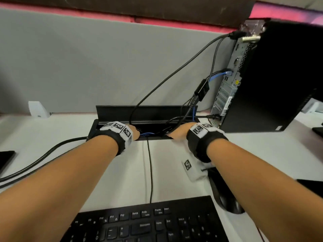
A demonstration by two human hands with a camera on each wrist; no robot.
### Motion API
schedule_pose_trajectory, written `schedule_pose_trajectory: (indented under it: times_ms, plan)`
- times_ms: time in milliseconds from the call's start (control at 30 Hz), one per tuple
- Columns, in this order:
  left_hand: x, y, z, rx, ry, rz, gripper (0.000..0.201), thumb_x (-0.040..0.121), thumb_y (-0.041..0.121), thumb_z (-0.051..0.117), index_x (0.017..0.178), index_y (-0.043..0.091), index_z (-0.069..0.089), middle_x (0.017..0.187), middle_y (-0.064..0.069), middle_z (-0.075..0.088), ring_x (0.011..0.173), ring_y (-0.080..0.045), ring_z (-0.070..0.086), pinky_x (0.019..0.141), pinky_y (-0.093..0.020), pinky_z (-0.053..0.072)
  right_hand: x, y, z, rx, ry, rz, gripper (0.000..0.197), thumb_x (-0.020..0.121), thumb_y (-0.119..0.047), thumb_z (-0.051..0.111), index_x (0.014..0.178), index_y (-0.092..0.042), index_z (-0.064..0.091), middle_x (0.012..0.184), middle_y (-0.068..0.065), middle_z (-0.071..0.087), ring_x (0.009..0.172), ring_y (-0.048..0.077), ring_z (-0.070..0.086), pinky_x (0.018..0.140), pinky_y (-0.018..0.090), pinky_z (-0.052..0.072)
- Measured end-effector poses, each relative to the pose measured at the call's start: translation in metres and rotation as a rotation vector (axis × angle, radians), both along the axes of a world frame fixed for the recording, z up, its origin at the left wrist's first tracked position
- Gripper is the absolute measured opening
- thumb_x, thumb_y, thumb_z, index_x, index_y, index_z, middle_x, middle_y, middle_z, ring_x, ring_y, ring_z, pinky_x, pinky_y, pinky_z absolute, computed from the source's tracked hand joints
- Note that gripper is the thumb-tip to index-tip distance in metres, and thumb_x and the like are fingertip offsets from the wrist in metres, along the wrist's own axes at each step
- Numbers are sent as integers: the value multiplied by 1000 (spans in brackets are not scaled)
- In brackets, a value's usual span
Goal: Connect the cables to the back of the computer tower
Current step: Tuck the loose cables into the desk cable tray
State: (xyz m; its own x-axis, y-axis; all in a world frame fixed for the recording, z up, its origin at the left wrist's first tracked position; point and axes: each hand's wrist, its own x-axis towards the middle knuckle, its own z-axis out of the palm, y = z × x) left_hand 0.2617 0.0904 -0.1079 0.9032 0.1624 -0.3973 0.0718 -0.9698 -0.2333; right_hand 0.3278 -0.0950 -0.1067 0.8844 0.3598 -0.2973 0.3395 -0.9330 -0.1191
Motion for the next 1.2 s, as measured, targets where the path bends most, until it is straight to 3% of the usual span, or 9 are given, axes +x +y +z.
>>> schedule_pose_trajectory:
  times_ms: [167,267,400,467,567,733,867,1000,1200]
  plan:
    - [11,-18,11,-104,-403,-239,33,95,16,40,126,18,53,122,-8,57,114,-29,55,90,-39,47,-32,15,27,-20,-81,-129,65,75,-67,48,126,-29,58,132,6,58,115,36,57,94,56,46]
    - [19,-40,13,-442,-279,-204,49,97,13,40,145,21,35,145,-7,45,132,-26,44,111,-37,34,-31,32,26,-66,-47,-171,55,84,-43,54,132,-18,52,134,13,54,122,38,52,96,57,45]
    - [-13,-89,48,-388,-154,-64,42,102,22,32,141,14,41,145,-11,45,134,-27,41,114,-34,26,-39,21,33,-75,-63,-183,39,95,-22,53,131,-8,52,131,18,52,126,42,47,99,54,41]
    - [100,-37,-56,-381,-65,54,40,98,35,39,130,17,54,121,-16,59,122,-32,50,106,-39,37,-38,9,38,5,29,-125,39,101,-19,42,137,-4,48,143,16,47,134,36,42,106,41,36]
    - [246,27,-168,-462,-46,197,53,51,70,71,91,34,69,42,0,53,76,-38,60,51,-37,51,-18,0,25,91,120,-84,39,98,-27,47,131,-8,57,137,14,55,126,30,50,104,34,39]
    - [-19,-79,71,-125,-180,100,24,84,45,59,78,21,63,62,2,53,81,-21,62,82,-29,55,-3,-20,6,223,-78,-142,26,92,-22,52,86,2,62,91,15,63,93,30,58,71,22,41]
    - [35,-56,17,-261,-121,263,42,77,62,48,65,22,49,80,-5,64,82,-20,61,94,-30,50,-16,-6,7,151,167,11,51,100,-43,37,146,-21,41,152,4,39,141,27,34,117,39,26]
    - [40,-51,14,-202,-121,219,63,62,79,45,81,21,60,62,-1,55,71,-19,62,83,-28,53,-10,10,0,135,194,-5,57,97,-56,39,144,-23,44,146,-3,45,137,23,41,112,40,32]
    - [53,-43,5,-187,-85,225,87,47,85,45,107,25,67,97,-3,70,83,-19,64,86,-30,53,-8,9,10,-4,54,-81,61,94,-55,44,142,-18,46,145,8,47,132,31,45,108,43,37]
